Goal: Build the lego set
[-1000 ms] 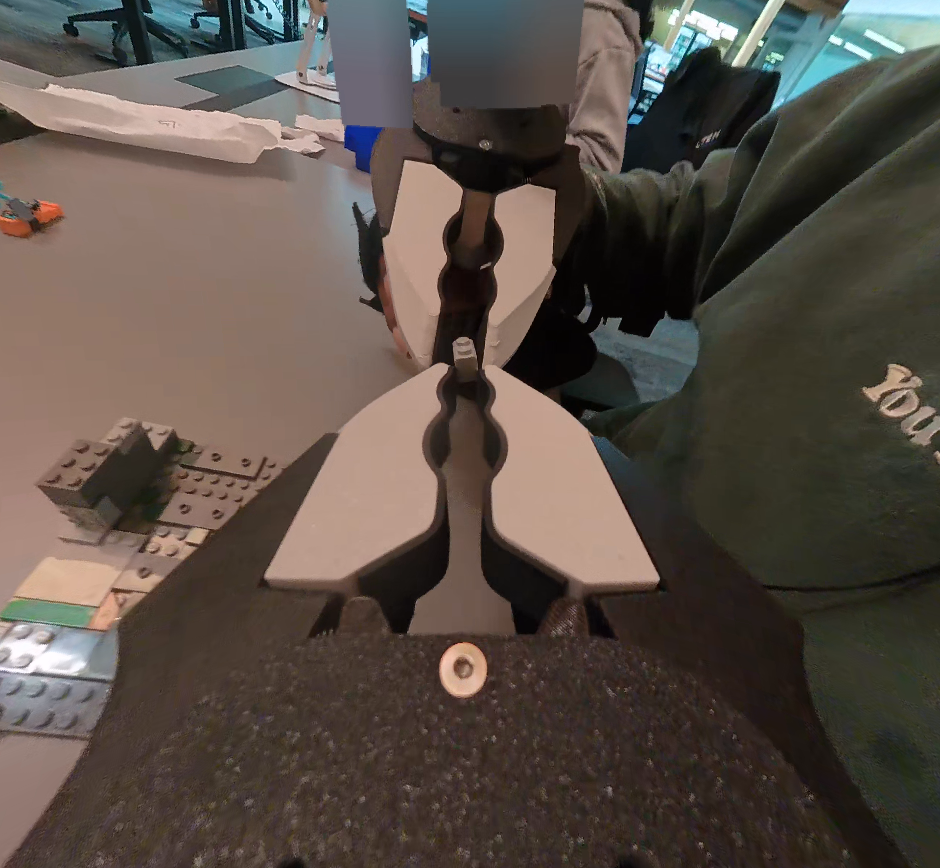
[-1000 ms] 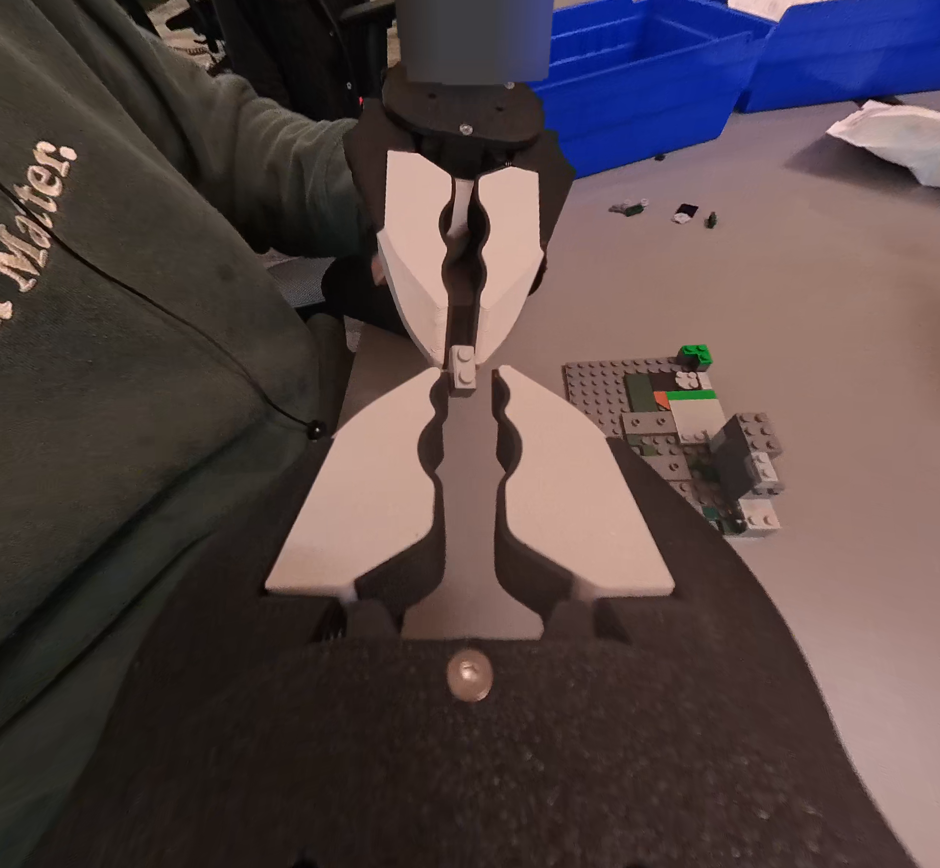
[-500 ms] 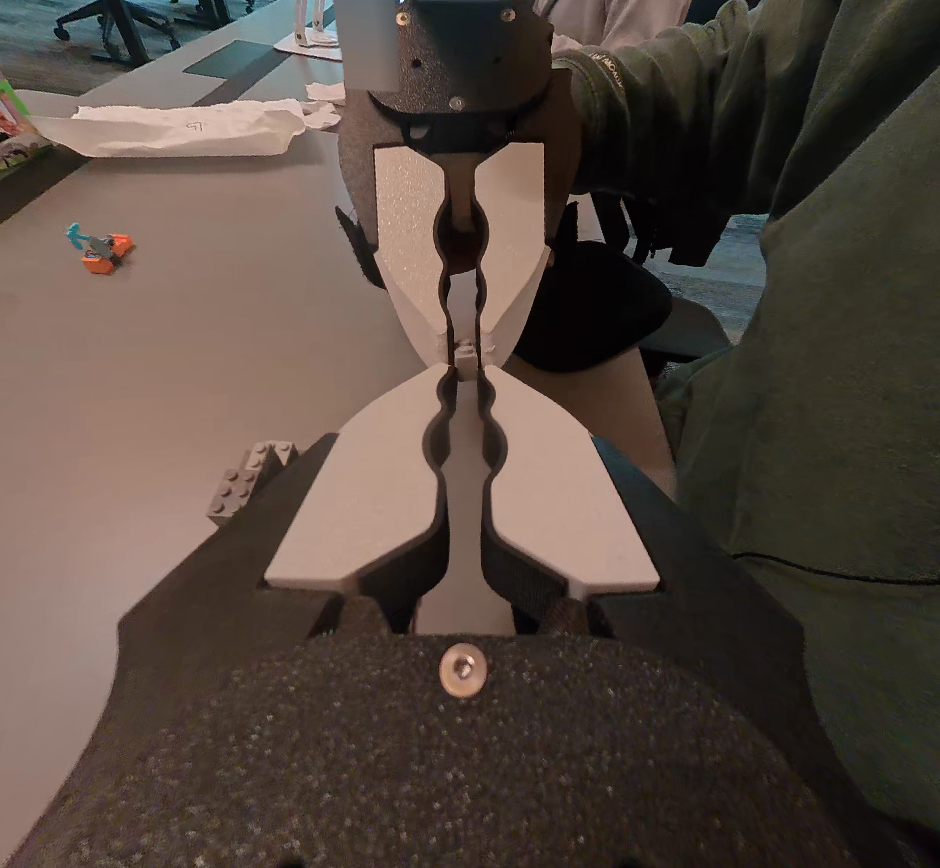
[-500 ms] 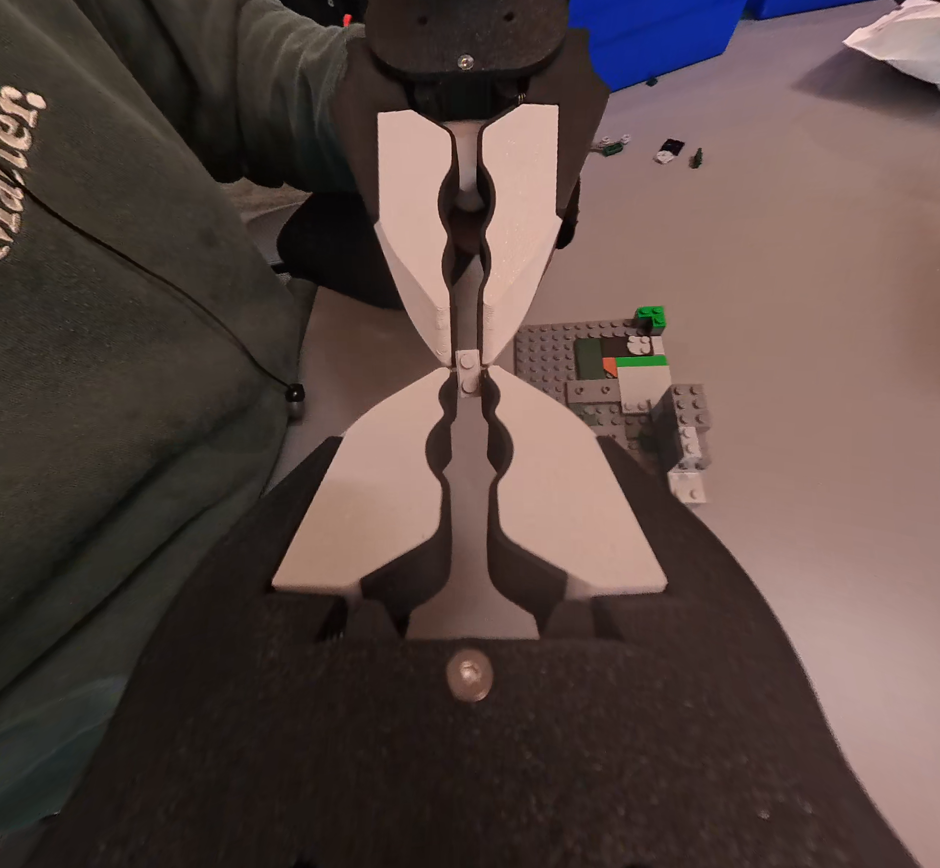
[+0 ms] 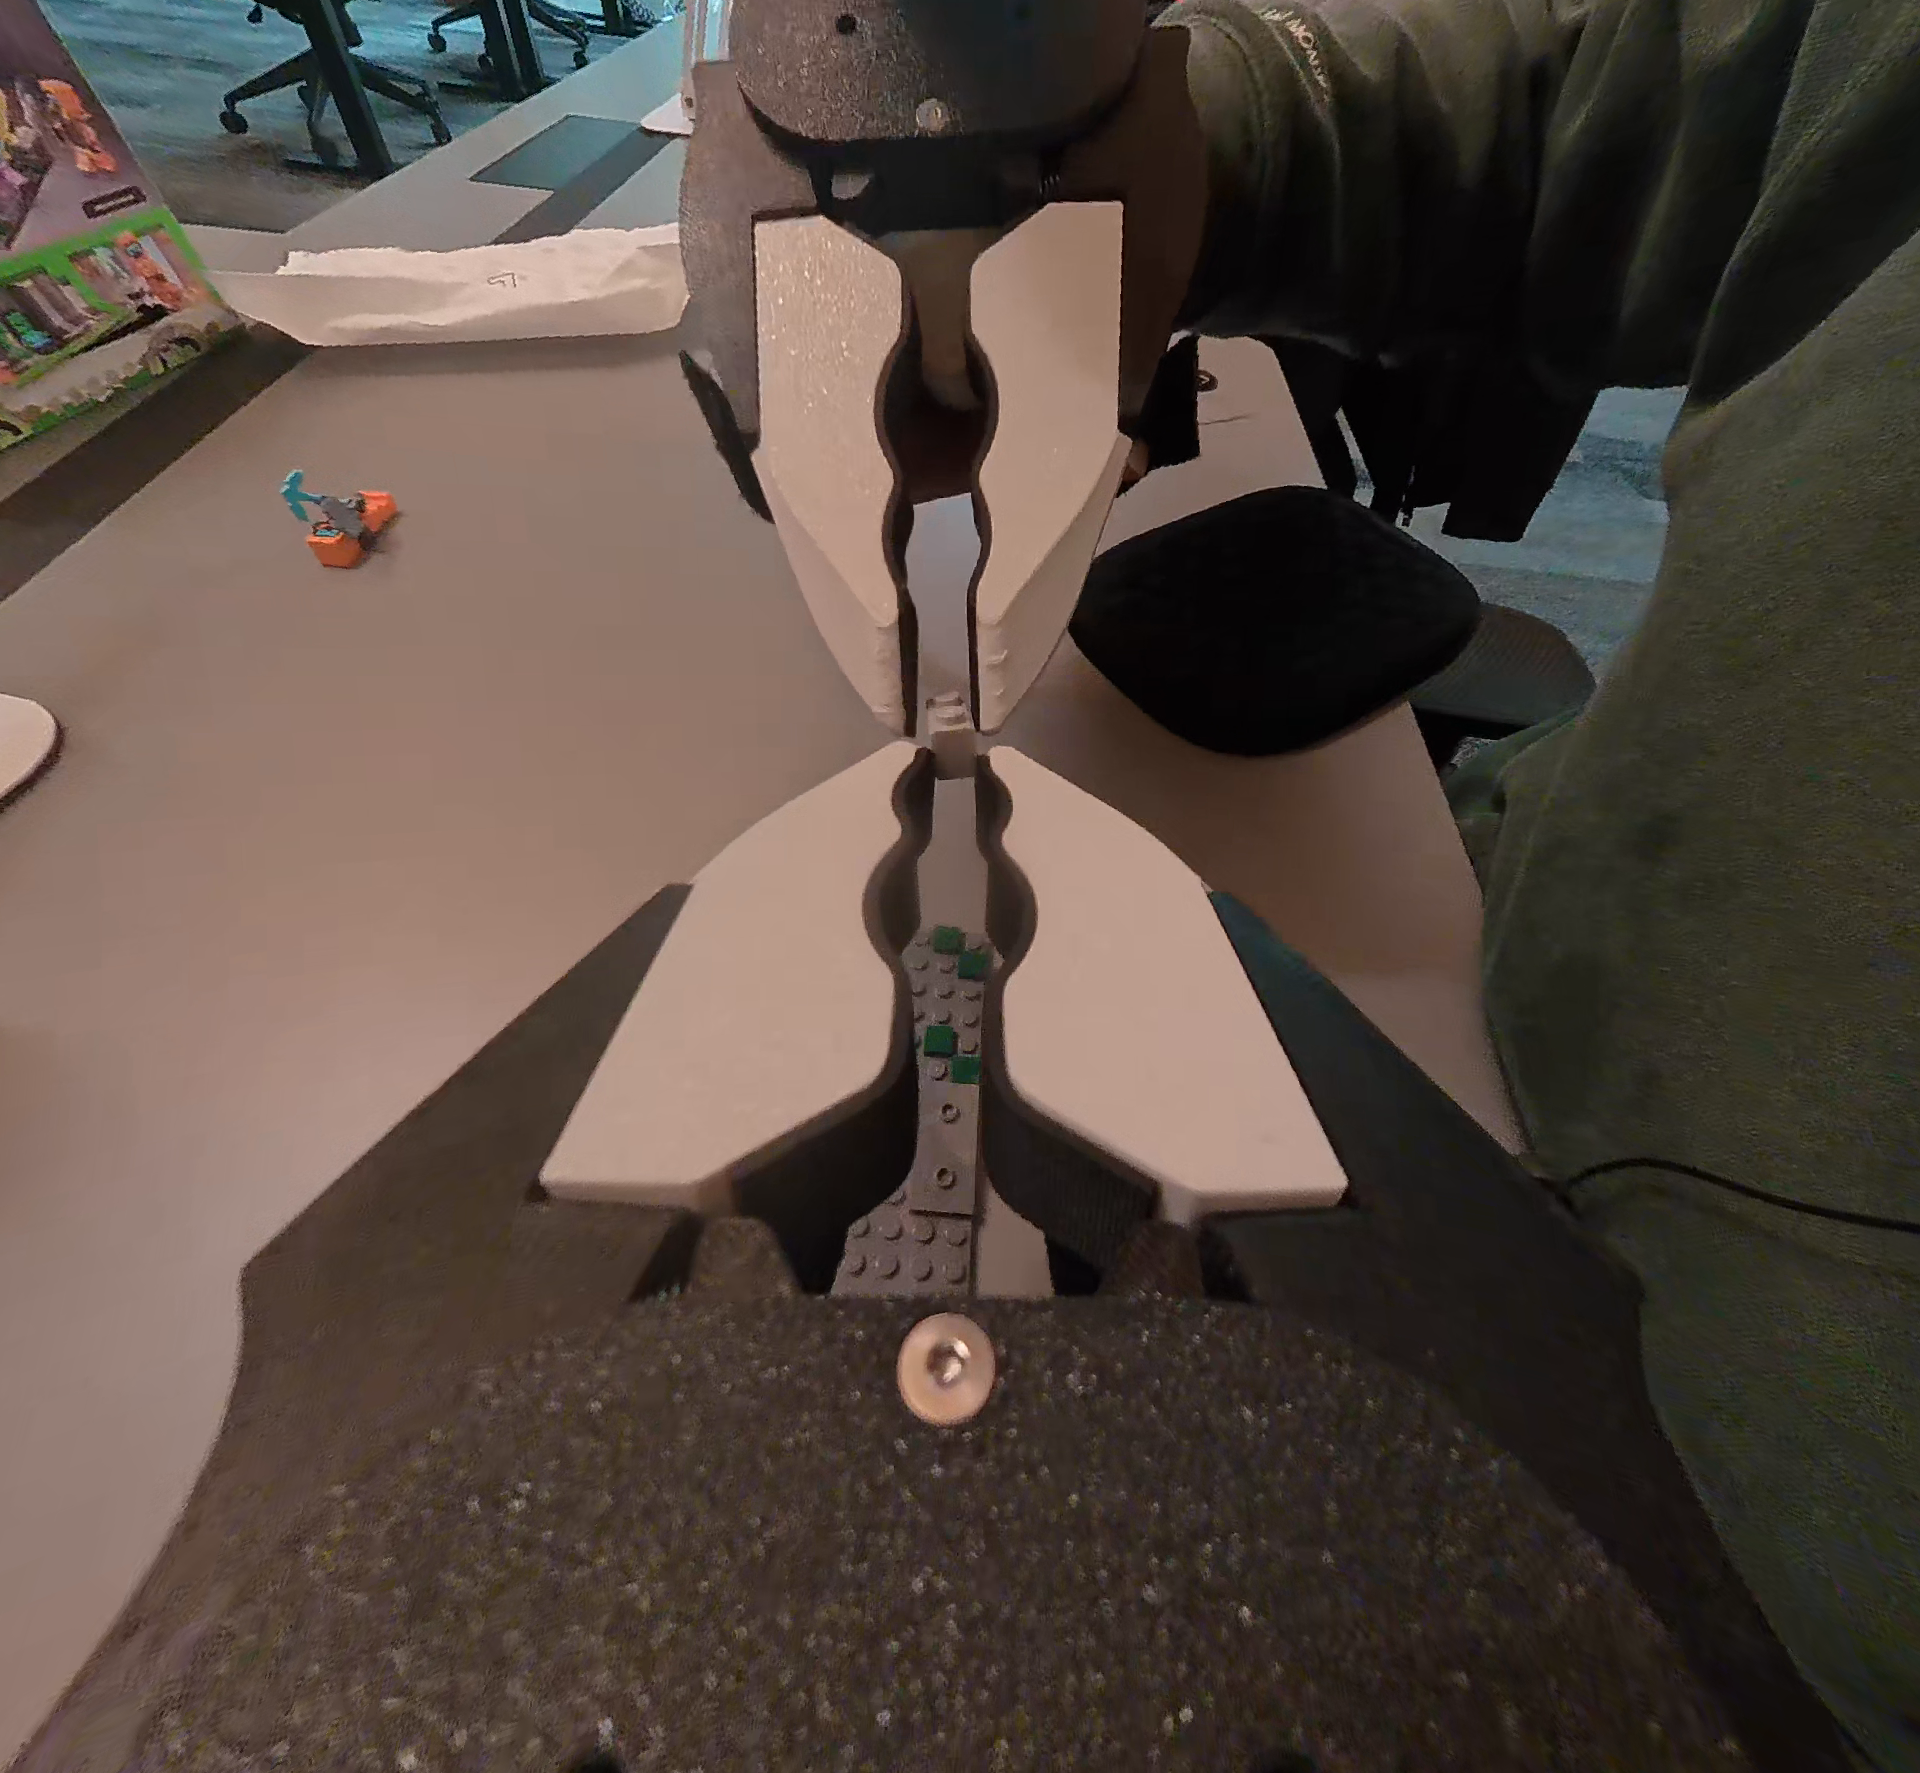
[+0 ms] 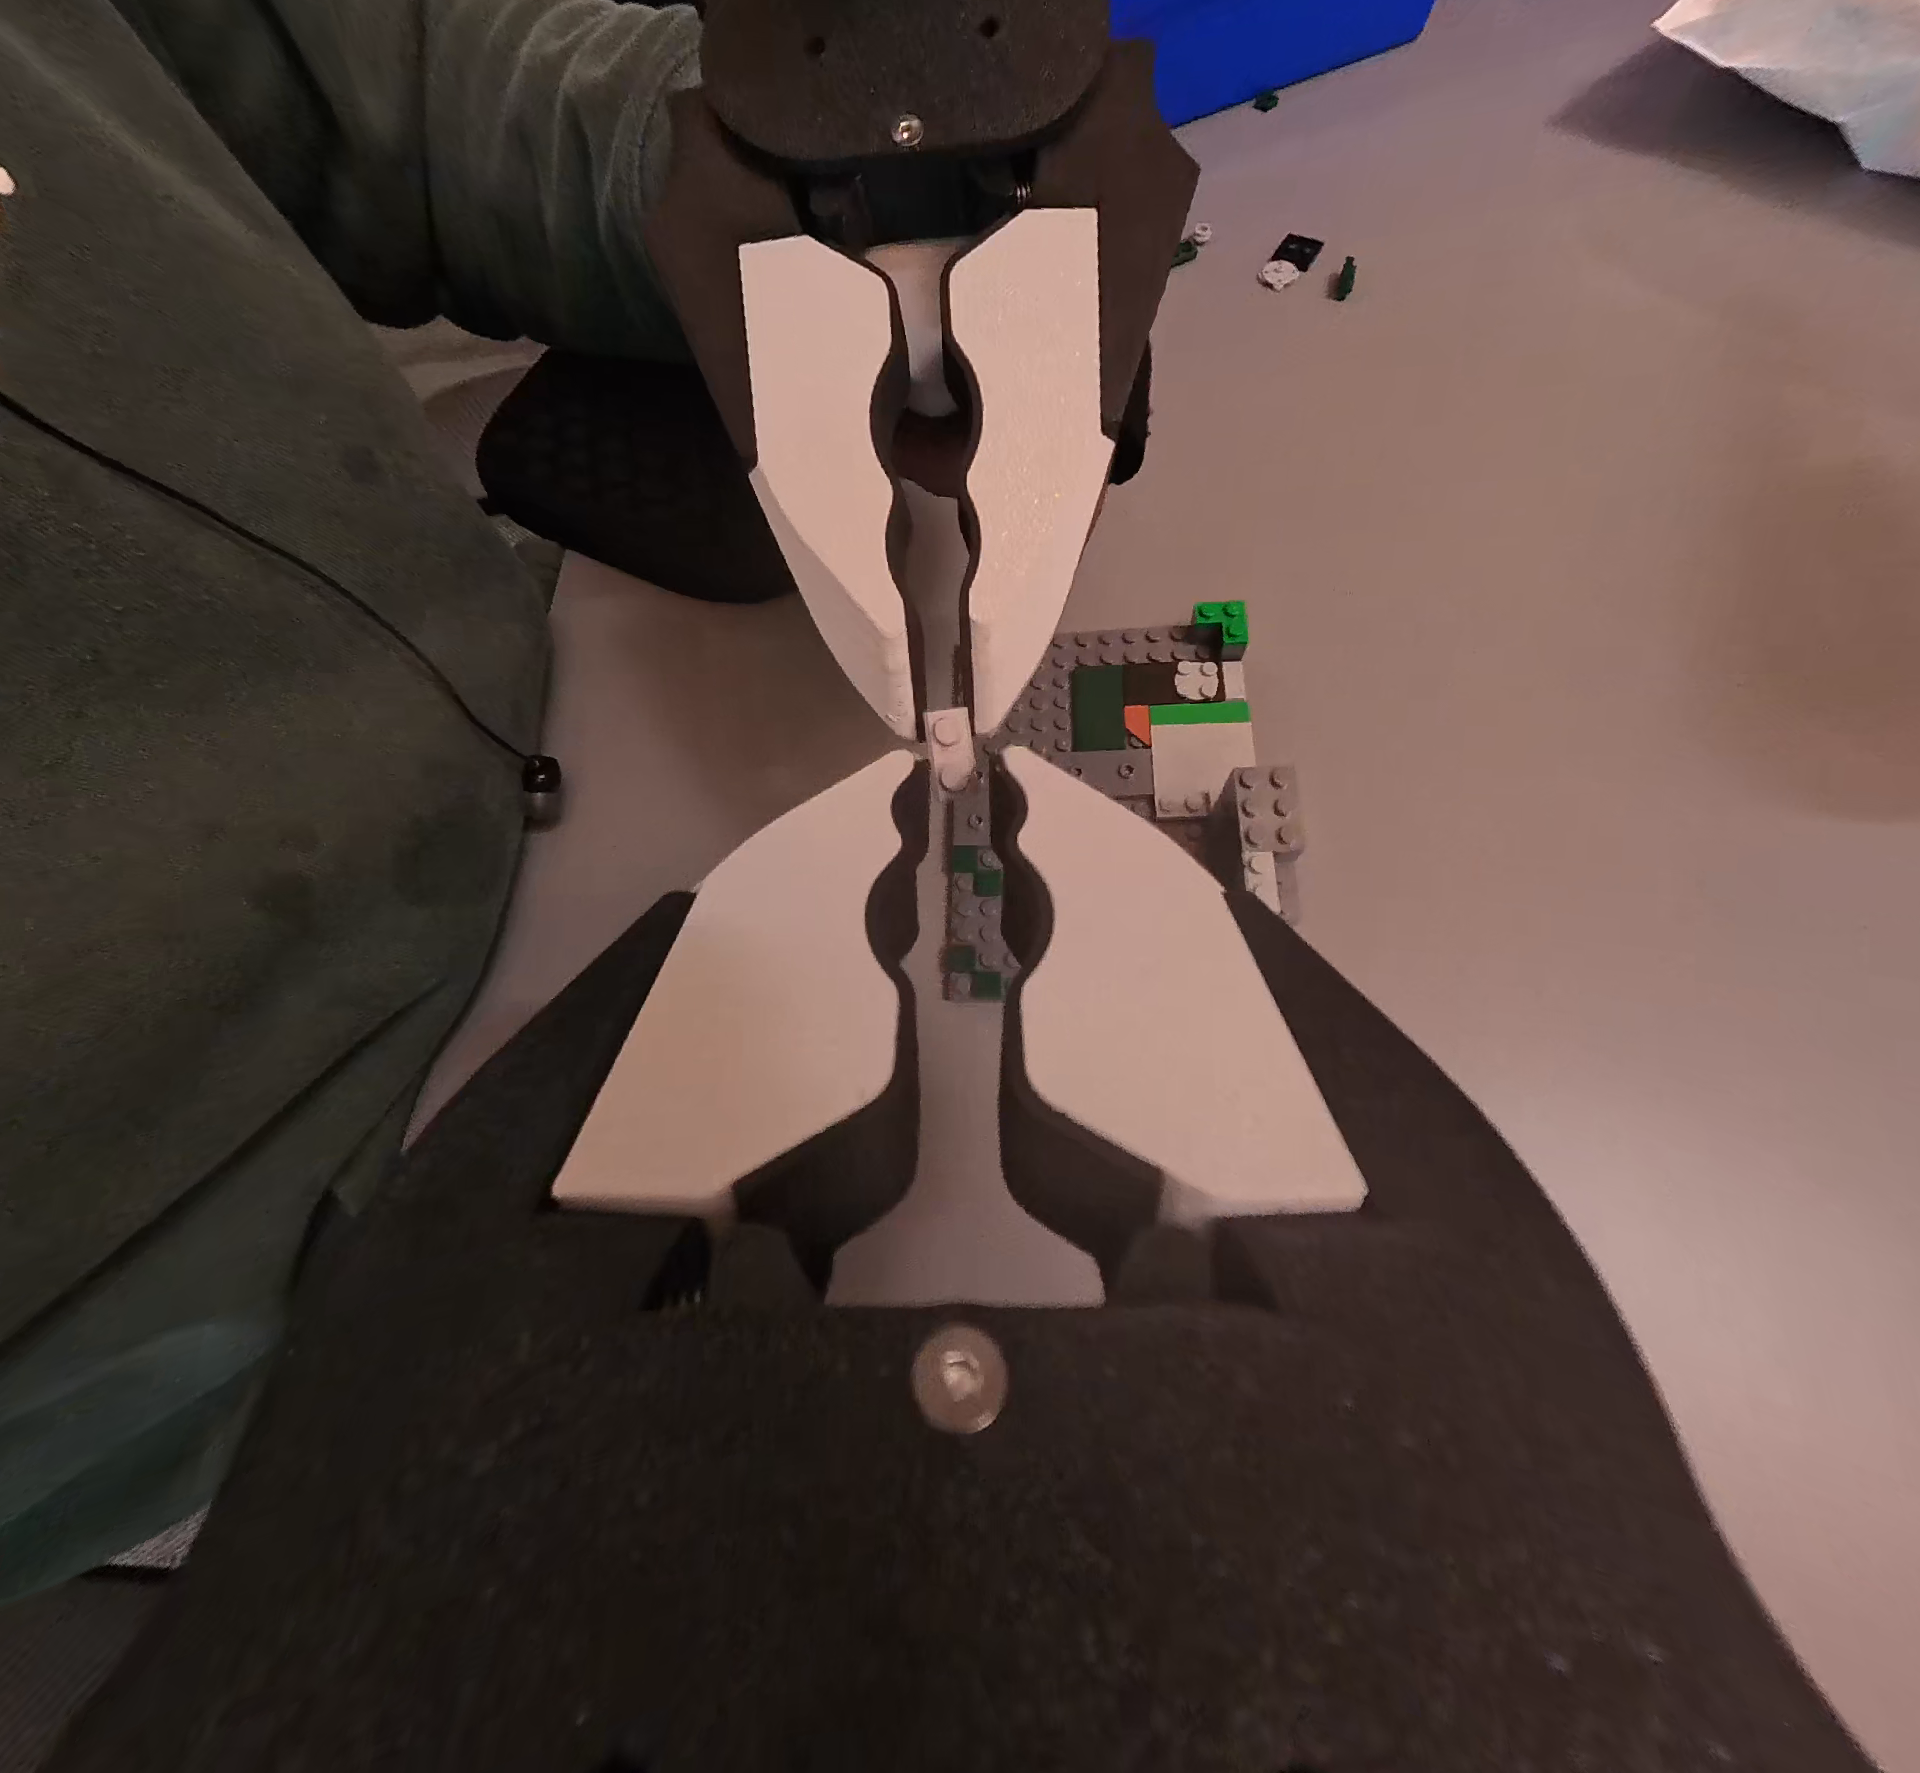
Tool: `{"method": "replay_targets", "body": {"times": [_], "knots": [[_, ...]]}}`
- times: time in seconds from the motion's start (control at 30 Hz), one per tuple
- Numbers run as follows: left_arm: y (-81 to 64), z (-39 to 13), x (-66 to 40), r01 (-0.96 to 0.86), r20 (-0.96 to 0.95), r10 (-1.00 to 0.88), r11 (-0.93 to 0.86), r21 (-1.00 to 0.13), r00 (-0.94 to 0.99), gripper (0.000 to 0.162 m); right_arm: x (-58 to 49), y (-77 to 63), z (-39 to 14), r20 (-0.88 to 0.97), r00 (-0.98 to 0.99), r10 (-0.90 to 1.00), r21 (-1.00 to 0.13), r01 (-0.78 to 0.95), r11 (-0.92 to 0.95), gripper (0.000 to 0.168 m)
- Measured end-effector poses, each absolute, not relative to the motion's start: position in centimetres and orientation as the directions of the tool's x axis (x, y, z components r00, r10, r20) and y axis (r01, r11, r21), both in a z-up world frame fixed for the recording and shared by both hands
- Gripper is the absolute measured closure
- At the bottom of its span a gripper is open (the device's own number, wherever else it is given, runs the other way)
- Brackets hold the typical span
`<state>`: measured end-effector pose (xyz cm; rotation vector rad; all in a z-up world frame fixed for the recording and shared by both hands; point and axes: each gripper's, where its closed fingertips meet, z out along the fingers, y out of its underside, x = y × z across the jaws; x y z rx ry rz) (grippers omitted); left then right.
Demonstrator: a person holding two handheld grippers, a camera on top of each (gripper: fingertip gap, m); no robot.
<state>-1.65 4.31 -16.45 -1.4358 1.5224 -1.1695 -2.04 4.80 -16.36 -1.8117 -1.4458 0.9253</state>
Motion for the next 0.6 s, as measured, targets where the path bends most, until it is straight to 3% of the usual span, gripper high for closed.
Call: {"method": "replay_targets", "body": {"times": [0.17,0.37,0.6], "knots": [[5.0,-16.4,-1.8,-0.315,0.102,-0.991,-0.069,-0.947,-0.089,0.155,-2.2,5.3,-16.4,-0.144,0.142,0.979,-0.82,0.536,-0.198,0.161],[6.2,-16.9,-2.0,-0.302,0.135,-0.991,-0.124,-0.945,-0.014,0.147,-2.2,6.1,-16.1,-0.396,0.176,0.901,-0.775,0.463,-0.431,0.161],[8.7,-16.1,-3.0,-0.306,-0.09,-0.97,0.017,-0.952,0.225,0.154,-1.0,8.5,-15.4,-0.781,0.178,0.598,-0.54,0.289,-0.791,0.161]]}}
